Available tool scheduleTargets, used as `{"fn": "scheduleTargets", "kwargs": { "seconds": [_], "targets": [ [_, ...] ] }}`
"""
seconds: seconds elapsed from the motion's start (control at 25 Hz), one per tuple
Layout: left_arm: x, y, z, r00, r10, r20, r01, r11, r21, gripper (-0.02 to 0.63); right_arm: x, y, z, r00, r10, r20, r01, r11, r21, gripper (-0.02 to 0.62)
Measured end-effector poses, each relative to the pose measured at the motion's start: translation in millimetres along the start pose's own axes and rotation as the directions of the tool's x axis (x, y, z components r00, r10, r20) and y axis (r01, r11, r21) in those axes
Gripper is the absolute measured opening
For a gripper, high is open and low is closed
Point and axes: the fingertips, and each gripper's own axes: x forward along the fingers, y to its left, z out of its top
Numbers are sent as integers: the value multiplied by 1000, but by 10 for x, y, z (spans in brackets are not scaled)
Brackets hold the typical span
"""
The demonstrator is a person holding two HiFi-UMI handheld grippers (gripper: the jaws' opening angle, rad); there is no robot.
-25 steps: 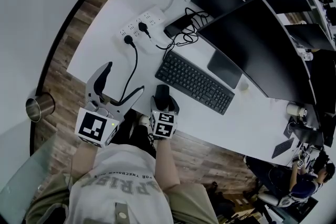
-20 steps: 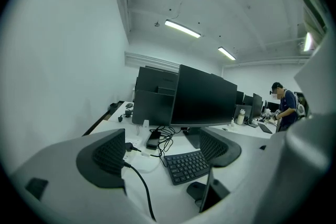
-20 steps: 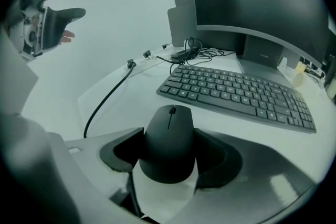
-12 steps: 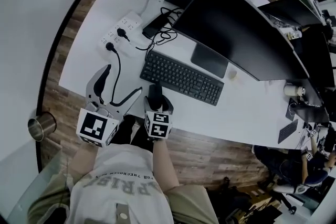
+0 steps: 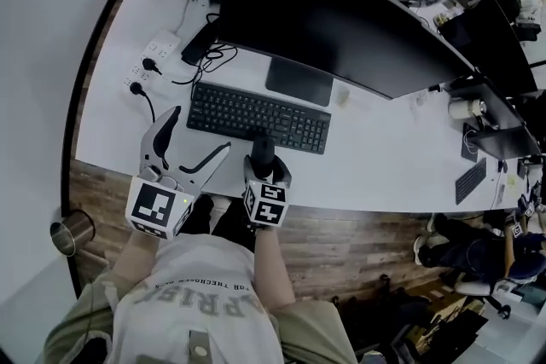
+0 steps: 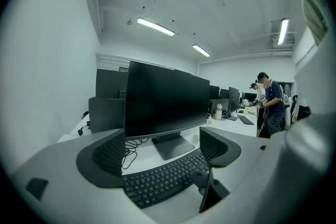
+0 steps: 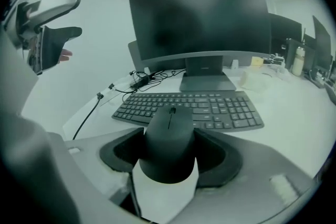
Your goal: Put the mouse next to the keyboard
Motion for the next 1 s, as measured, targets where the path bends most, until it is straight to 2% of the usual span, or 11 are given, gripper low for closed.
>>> {"fn": "scheduleTargets", "kwargs": {
  "seconds": [0.36,0.6,0.76,1.0],
  "targets": [
    [525,-830,131,999,-49,0,49,999,21,425,-349,-1290,100,994,-104,37,100,990,99,301],
    [867,-1257,142,998,-56,-22,56,998,18,425,-449,-2052,196,988,-150,40,144,982,119,301],
    [1087,-1463,92,998,-44,-33,45,999,11,425,-420,-2416,272,987,-157,41,151,981,122,301],
    [1343,-1624,44,998,-31,-49,32,999,10,425,-265,-2738,284,988,-157,18,154,982,113,301]
  ]
}}
